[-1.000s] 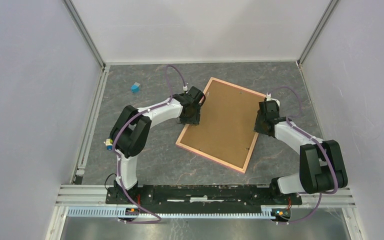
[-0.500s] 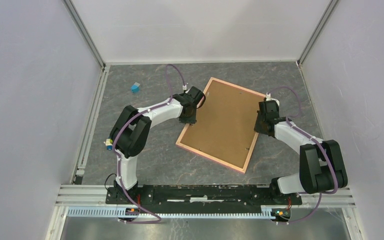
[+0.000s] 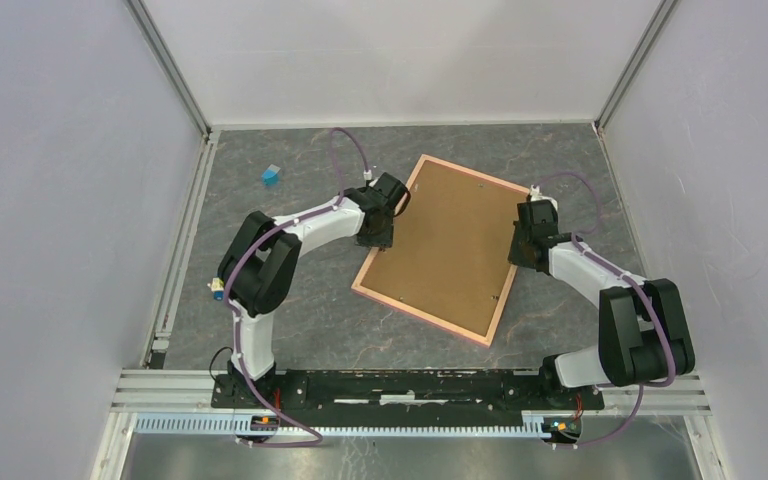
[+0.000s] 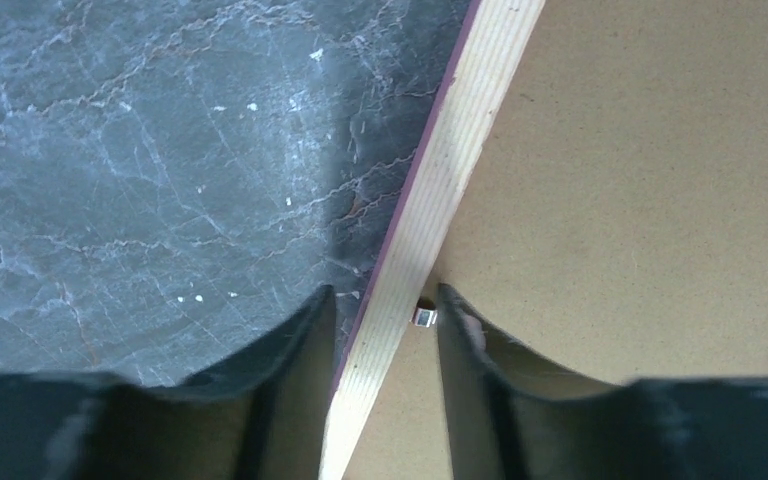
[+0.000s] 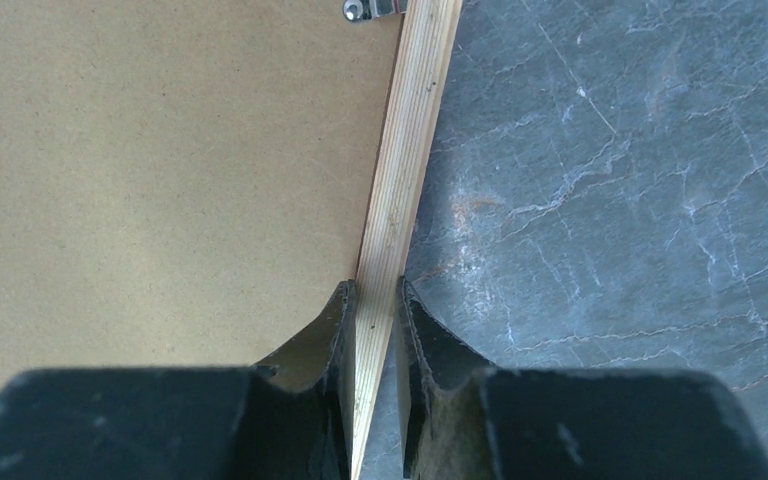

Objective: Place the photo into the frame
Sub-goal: Install the photo frame at the center of the board, then adjust the photo frame at the center of the board.

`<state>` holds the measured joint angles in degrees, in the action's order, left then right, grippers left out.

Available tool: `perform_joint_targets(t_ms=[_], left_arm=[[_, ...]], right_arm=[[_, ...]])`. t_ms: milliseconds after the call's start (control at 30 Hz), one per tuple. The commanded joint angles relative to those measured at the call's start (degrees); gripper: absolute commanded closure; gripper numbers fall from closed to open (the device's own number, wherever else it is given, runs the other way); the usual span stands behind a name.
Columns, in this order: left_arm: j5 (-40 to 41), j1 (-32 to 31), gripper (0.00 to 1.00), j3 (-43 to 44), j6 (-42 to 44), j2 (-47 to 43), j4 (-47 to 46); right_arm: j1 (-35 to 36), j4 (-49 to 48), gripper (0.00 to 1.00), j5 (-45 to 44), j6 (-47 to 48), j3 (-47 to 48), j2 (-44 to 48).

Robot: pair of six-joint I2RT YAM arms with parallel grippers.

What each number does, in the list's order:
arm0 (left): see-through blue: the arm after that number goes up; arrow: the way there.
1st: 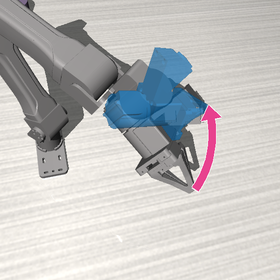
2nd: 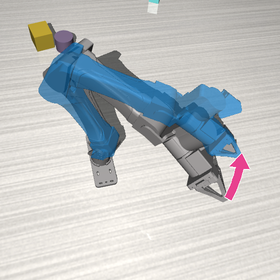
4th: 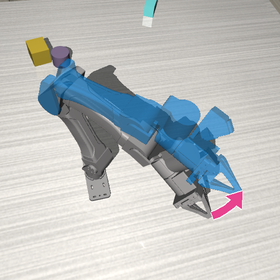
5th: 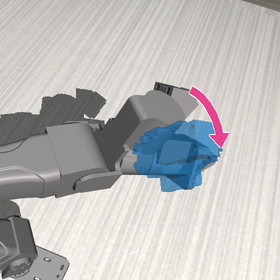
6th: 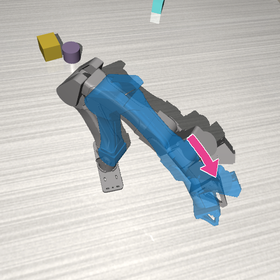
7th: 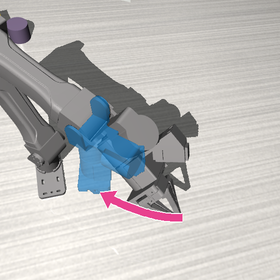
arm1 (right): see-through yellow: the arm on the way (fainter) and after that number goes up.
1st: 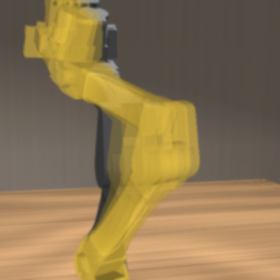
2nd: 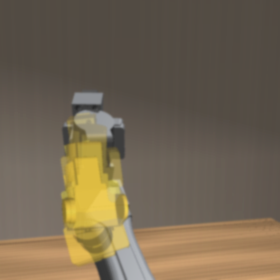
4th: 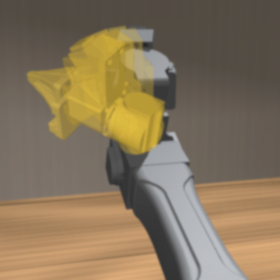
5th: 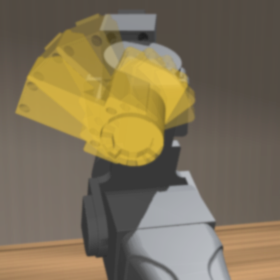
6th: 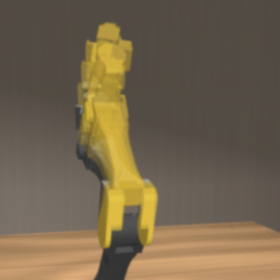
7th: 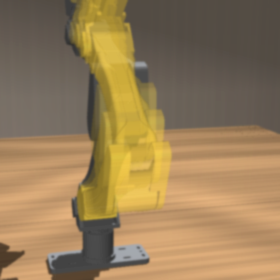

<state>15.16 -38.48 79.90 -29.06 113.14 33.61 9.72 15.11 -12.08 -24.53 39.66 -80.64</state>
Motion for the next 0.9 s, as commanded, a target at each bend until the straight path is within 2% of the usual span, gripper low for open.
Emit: perform_joint_targets(t_ms=[0,67,167,267,367,500,667,733,800,867], left_arm=[[-1.81,-0.18,0.42,-1.02,-0.10,-4.53,0.13],[-3.28,-0.19,0.34,-2.29,-0.08,-6.06,-0.40],[-6.71,-0.69,0.26,-5.44,-0.32,-8.35,-2.61],[-12.79,-0.85,0.22,-9.32,-1.43,-10.05,-5.54],[-18.07,-1.42,0.21,-13.21,-3.30,-11.09,-8.23],[-21.72,-5.25,0.20,-17.02,-6.24,-11.77,-10.42],[-23.14,-13.42,0.20,-21.05,-11.46,-14.76,-14.10],[-23.32,-14.62,0.19,-22.30,-12.91,-16.94,-15.31],[-23.45,-14.86,0.15,-23.45,-14.07,-20.02,-17.61],[-19.83,-14.52,0.08,-21.99,-13.09,-22.09,-16.10]], right_arm=[[-0.17,-0.26,0.83,-0.94,3.73,2.14,-2.30],[-0.19,-0.55,0.81,0.20,5.52,2.85,-2.84],[-0.19,-2.58,0.68,1.10,6.97,2.71,-2.98],[-0.15,-4.94,0.60,3.91,8.82,2.45,-3.26],[-0.13,-7.52,0.57,7.42,10.67,2.53,-4.11],[-0.17,-8.28,0.59,9.34,12.14,4.50,-7.11],[-0.19,-8.92,0.70,11.09,13.58,6.16,-9.35],[-0.20,-8.58,0.73,10.03,14.76,7.02,-9.83],[-0.17,-8.58,0.77,8.40,16.24,7.72,-10.34],[-0.32,-8.01,0.81,6.84,17.47,8.89,-11.38]])
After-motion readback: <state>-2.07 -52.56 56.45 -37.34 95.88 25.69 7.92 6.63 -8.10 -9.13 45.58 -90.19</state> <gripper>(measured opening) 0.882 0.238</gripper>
